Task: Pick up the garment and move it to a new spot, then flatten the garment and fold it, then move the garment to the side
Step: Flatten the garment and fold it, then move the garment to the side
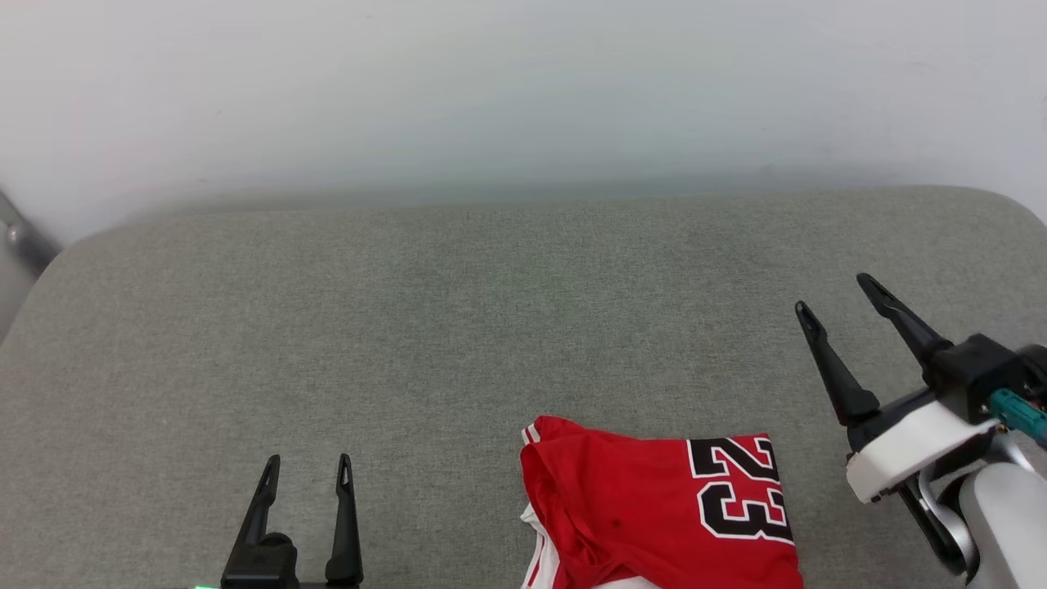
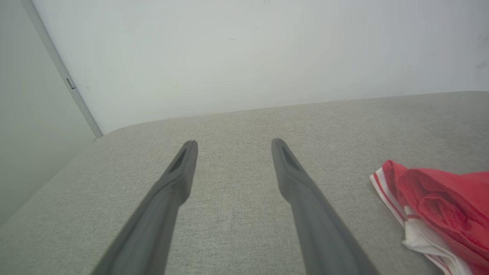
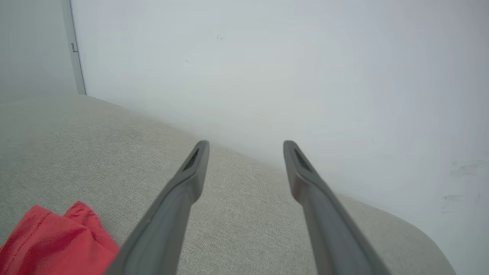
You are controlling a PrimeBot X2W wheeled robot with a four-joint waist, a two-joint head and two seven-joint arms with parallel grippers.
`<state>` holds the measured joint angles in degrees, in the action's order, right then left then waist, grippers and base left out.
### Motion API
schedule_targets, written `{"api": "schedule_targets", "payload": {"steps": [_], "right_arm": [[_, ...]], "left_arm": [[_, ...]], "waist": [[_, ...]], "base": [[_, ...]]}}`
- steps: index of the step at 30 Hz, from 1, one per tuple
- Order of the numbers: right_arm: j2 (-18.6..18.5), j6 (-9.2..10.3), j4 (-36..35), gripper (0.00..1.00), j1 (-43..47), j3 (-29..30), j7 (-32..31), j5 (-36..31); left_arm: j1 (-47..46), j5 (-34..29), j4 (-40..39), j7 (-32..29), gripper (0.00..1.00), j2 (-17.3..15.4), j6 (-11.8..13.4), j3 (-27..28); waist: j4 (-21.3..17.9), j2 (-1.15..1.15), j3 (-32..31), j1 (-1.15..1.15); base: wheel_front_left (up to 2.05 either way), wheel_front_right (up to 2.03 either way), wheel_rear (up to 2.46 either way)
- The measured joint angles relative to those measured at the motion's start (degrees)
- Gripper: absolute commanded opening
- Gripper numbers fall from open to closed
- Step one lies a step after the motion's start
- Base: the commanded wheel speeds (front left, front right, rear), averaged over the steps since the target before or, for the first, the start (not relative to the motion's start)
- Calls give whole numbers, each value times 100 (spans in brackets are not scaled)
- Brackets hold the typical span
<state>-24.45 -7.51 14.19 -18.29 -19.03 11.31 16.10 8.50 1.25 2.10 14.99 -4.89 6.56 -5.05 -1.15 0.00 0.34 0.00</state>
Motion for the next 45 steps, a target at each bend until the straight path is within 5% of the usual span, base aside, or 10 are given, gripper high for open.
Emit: {"api": "schedule_targets", "payload": {"steps": [8,18,31,45], "right_arm": [[1069,0,-299,100,1088,1473,363,-644],[1924,0,-1290,100,2214,2095,377,-914],[2135,0,-1678,100,3023,2194,377,-905],[2142,0,-1750,100,2930,2237,377,-735]], "left_arm": [[45,4,-34,0,100,23,-46,12],[174,92,-199,0,100,96,-88,74],[283,96,-419,0,100,145,-149,113],[309,88,-438,0,100,168,-149,160]], "waist": [[-32,0,-51,0],[7,0,-127,0],[154,0,-221,0],[154,0,-255,0]], "base": [[0,0,0],[0,0,0],[0,0,0],[0,0,0]]}}
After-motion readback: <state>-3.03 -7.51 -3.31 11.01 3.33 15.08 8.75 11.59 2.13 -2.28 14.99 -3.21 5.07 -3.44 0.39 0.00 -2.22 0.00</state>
